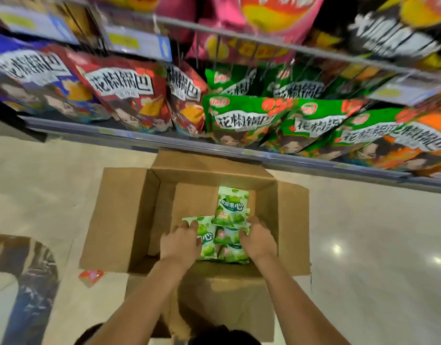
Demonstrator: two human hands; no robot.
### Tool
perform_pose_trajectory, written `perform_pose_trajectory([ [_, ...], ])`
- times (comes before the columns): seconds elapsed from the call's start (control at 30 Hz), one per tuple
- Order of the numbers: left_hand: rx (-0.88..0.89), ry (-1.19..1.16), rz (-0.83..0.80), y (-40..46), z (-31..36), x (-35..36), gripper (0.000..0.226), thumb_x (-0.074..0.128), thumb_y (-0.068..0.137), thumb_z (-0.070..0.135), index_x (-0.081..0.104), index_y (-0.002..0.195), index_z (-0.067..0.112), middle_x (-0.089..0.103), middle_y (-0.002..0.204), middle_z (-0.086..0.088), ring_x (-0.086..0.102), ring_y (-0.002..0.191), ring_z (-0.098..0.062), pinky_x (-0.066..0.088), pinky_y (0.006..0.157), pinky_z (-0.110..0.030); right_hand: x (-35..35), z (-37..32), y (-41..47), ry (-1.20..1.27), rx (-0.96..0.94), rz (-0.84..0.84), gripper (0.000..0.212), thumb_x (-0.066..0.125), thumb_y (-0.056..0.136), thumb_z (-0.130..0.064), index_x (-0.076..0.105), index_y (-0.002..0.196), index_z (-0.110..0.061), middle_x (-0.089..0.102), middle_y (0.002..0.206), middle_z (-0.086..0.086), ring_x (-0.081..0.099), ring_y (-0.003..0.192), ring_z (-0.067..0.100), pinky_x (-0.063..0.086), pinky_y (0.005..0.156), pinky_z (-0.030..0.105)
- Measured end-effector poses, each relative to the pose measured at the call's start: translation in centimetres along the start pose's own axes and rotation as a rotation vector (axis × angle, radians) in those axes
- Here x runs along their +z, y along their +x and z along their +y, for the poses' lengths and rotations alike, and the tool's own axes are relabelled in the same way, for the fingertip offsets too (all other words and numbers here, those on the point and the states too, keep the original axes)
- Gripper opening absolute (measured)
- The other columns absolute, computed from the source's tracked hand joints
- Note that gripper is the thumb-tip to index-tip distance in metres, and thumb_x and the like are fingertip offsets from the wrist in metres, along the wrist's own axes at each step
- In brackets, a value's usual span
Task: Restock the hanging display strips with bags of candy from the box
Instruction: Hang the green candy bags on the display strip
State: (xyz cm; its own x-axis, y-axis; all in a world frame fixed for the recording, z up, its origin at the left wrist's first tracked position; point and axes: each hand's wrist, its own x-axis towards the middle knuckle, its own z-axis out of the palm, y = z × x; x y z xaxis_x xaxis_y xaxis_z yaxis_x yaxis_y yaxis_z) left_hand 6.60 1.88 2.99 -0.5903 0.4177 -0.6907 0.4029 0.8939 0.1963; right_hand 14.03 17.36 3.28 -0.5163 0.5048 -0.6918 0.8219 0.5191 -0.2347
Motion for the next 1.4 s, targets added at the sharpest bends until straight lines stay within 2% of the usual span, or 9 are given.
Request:
perform_pose_trajectory([
  [0.2,-0.037,0.008,-0.061,6.3,-1.9,6.1,0.036,0.041,0.095,0.029,0.039,0.129,0.016,0.049,0.127,-0.007,0.052,0.115,-0.030,0.044,0.089,-0.041,4.6,2.1,7.1,0.095,0.040,0.015,0.040,0.050,0.092,-0.023,0.042,0.131,-0.014,0.053,0.124,0.015,0.056,0.110,0.033,0.047,0.081,0.034],
  [0.47,-0.203,-0.071,-0.163,10.5,-2.8,10.7,0.047,0.042,0.095,0.039,0.034,0.132,0.011,0.049,0.130,-0.011,0.050,0.118,-0.030,0.044,0.089,-0.039,7.8,3.5,12.2,0.258,0.143,-0.021,0.058,0.052,0.094,-0.030,0.027,0.142,-0.009,0.042,0.138,0.017,0.048,0.122,0.033,0.042,0.094,0.033],
  [0.6,-0.337,-0.390,-0.194,11.4,-3.3,12.6,0.062,0.058,0.087,0.045,0.031,0.130,0.010,0.053,0.127,-0.010,0.054,0.116,-0.028,0.045,0.088,-0.035,8.0,3.4,13.7,0.483,0.233,-0.014,0.059,0.059,0.091,-0.031,0.032,0.138,-0.008,0.053,0.131,0.013,0.052,0.119,0.031,0.043,0.095,0.033],
  [0.7,-0.437,-0.689,-0.165,11.8,-3.8,13.9,0.077,0.078,0.067,0.040,0.037,0.127,0.014,0.059,0.120,-0.004,0.057,0.111,-0.023,0.047,0.094,-0.034,7.8,3.3,14.3,0.606,0.280,-0.004,0.056,0.063,0.088,-0.030,0.038,0.133,-0.008,0.057,0.126,0.012,0.055,0.115,0.030,0.045,0.096,0.034],
  [0.87,-0.483,-0.799,-0.218,11.9,-4.3,14.3,0.085,0.084,0.060,0.029,0.034,0.126,0.010,0.056,0.122,-0.005,0.055,0.113,-0.024,0.046,0.095,-0.034,8.6,3.1,15.4,0.705,0.298,-0.025,0.048,0.074,0.079,-0.019,0.052,0.121,-0.008,0.061,0.120,0.009,0.060,0.108,0.027,0.048,0.096,0.038],
  [1.0,-0.439,-0.795,-0.265,11.9,-4.2,14.3,0.065,0.075,0.077,0.018,0.040,0.130,0.012,0.055,0.131,-0.005,0.050,0.122,-0.023,0.041,0.096,-0.029,9.9,3.2,16.0,0.733,0.277,-0.073,0.042,0.076,0.076,-0.014,0.058,0.114,-0.008,0.065,0.115,0.008,0.062,0.105,0.028,0.049,0.095,0.041],
  [1.1,-0.389,-0.787,-0.227,11.9,-4.2,14.1,0.049,0.073,0.077,0.015,0.052,0.122,0.015,0.060,0.127,-0.004,0.054,0.118,-0.021,0.043,0.094,-0.027,9.3,2.5,14.9,0.772,0.241,-0.076,0.033,0.068,0.084,-0.011,0.059,0.116,-0.009,0.062,0.104,0.005,0.060,0.105,0.027,0.048,0.090,0.034],
  [1.27,-0.351,-0.925,-0.165,11.7,-5.1,13.5,0.038,0.071,0.077,0.007,0.062,0.114,0.011,0.065,0.120,-0.006,0.058,0.113,-0.024,0.045,0.099,-0.035,8.7,2.7,13.4,0.891,0.204,-0.100,0.028,0.056,0.093,-0.014,0.054,0.121,-0.009,0.063,0.115,0.009,0.061,0.104,0.027,0.050,0.091,0.038],
  [1.4,-0.381,-1.005,-0.079,11.2,-6.0,12.5,0.040,0.068,0.079,0.007,0.058,0.117,0.012,0.064,0.119,-0.008,0.057,0.113,-0.026,0.046,0.099,-0.040,7.9,3.0,11.6,0.981,0.205,-0.120,0.034,0.054,0.094,-0.020,0.048,0.127,-0.014,0.062,0.121,0.008,0.061,0.107,0.027,0.048,0.096,0.047],
])
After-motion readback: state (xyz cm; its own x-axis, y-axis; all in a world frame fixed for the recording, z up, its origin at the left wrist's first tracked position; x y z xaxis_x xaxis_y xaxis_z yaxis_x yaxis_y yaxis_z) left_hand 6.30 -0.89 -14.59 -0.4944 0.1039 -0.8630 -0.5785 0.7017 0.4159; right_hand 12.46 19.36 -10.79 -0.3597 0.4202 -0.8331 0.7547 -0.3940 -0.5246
